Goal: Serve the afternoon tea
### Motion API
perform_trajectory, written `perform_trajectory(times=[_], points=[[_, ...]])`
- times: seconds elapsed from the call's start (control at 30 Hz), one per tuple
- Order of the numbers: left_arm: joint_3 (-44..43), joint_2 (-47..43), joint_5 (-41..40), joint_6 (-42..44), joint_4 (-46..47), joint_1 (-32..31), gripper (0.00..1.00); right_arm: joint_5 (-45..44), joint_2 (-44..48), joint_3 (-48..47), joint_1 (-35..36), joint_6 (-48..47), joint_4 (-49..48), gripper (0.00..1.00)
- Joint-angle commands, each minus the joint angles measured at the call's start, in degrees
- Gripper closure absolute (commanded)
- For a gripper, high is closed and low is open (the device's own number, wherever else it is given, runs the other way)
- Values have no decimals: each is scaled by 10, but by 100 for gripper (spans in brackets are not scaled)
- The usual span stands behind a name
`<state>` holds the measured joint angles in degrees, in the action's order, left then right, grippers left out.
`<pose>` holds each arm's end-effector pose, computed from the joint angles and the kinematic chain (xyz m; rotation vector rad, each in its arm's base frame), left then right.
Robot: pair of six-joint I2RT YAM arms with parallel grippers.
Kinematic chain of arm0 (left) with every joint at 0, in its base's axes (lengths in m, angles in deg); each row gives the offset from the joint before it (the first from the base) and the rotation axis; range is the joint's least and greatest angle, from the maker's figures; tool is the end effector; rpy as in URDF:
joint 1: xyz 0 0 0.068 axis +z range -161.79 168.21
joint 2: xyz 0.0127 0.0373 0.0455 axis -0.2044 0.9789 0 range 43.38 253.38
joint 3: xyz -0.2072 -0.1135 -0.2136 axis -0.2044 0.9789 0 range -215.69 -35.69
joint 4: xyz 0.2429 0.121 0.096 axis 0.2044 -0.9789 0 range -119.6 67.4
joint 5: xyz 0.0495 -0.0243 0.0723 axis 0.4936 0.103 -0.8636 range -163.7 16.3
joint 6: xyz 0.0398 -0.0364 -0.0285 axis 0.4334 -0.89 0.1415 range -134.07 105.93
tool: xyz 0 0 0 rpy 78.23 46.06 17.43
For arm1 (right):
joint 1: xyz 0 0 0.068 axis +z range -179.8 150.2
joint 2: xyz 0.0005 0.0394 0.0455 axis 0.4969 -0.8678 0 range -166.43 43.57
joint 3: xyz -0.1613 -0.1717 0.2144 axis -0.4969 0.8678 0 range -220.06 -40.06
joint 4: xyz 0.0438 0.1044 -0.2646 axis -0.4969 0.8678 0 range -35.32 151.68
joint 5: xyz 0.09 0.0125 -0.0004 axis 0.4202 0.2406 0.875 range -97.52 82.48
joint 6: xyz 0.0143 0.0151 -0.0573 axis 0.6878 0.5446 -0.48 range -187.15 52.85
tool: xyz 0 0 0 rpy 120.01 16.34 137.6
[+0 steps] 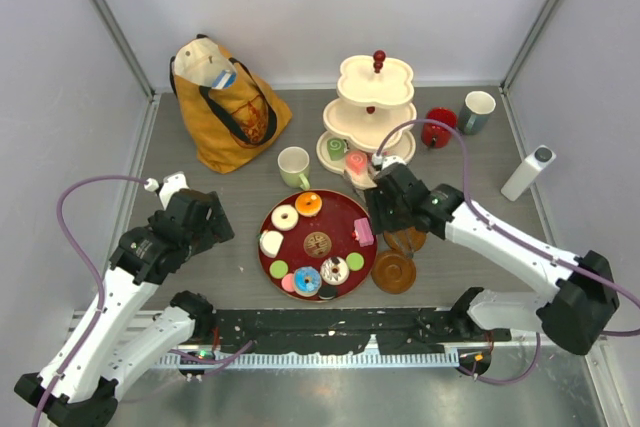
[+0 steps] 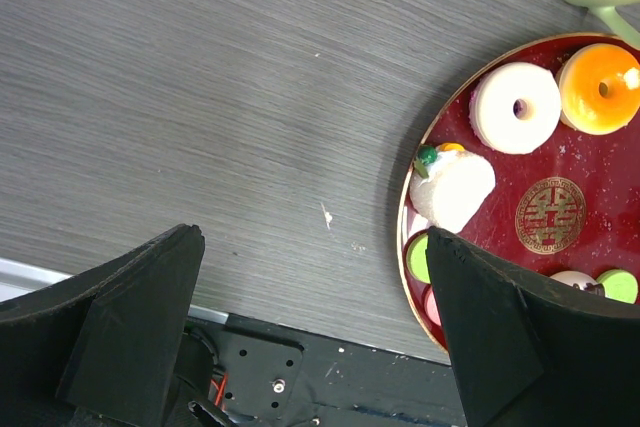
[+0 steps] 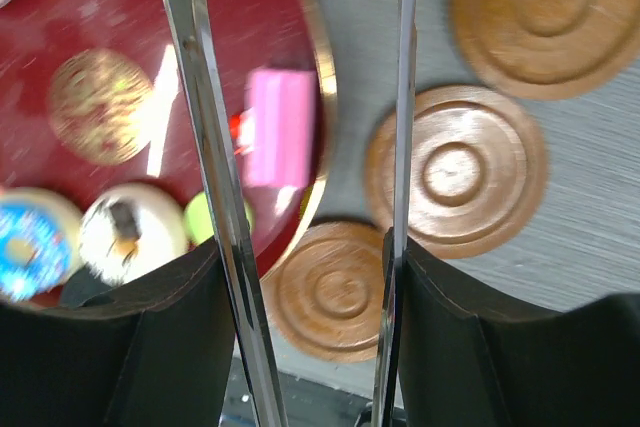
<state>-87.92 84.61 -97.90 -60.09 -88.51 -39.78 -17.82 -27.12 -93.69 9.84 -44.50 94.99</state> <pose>0.1052 -0.0346 0.3349 -0.5388 2.3531 -0.0458 0.2052 0.1595 0.2842 -0.3109 2.5397 0.1898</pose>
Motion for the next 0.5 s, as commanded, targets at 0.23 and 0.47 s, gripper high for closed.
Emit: perform_trajectory(times=[0.23, 0.47], points=[[-1, -1, -2, 1, 3, 2, 0, 83, 23, -24, 221, 22, -17, 41], [0, 2, 0, 3, 4, 3, 0, 114, -101, -86, 294, 18, -48, 40]])
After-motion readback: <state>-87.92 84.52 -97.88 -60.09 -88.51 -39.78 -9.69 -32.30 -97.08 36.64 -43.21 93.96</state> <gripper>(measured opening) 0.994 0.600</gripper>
